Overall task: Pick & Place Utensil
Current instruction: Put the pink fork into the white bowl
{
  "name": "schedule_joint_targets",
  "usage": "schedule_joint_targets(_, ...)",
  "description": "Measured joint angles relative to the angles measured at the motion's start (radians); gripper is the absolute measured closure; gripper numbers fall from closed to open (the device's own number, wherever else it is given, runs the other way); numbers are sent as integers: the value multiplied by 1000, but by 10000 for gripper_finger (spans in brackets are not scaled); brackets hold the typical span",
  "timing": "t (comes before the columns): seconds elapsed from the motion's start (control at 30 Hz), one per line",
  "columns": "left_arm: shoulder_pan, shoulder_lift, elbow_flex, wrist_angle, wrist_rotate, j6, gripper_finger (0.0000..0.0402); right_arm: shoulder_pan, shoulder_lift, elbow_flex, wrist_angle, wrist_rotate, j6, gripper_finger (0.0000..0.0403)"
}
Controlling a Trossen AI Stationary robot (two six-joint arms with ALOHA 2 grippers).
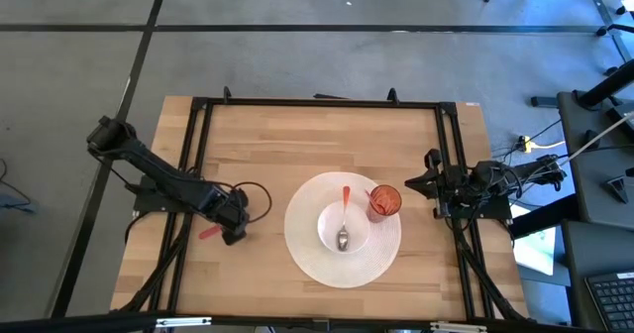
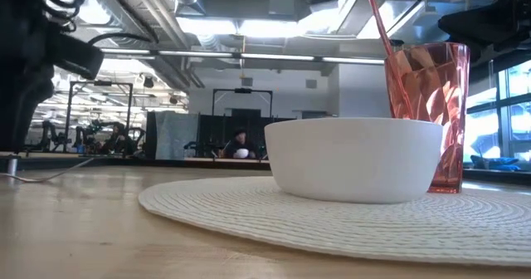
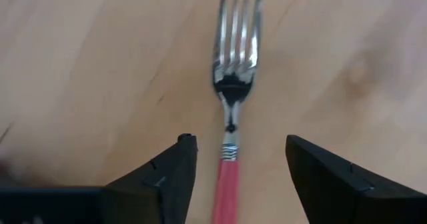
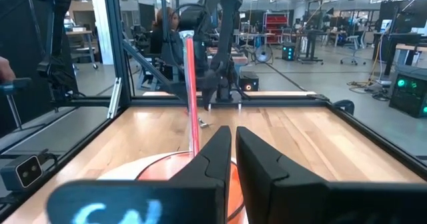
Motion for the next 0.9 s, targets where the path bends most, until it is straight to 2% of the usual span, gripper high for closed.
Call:
schedule_joint_targets(0.1,7,0,-38,21,8,-4,186,0,0,0,0,0,0,377)
schedule_joint_targets(0.37,14,-7,-198,233,69,-39,187,0,0,0,-7,0,2,377)
schedule_joint_targets(0.53,14,-10,-212,245,68,-57,200,0,0,0,-8,0,4,377)
schedule_joint_targets(0.63,14,-10,-214,236,61,-42,242,0,0,0,-7,0,4,377)
schedule_joint_targets(0.83,4,-6,-216,268,36,-53,373,0,0,0,-7,0,4,377)
schedule_joint_targets(0.9,-9,-6,-217,276,11,-58,382,0,0,0,-7,0,4,377)
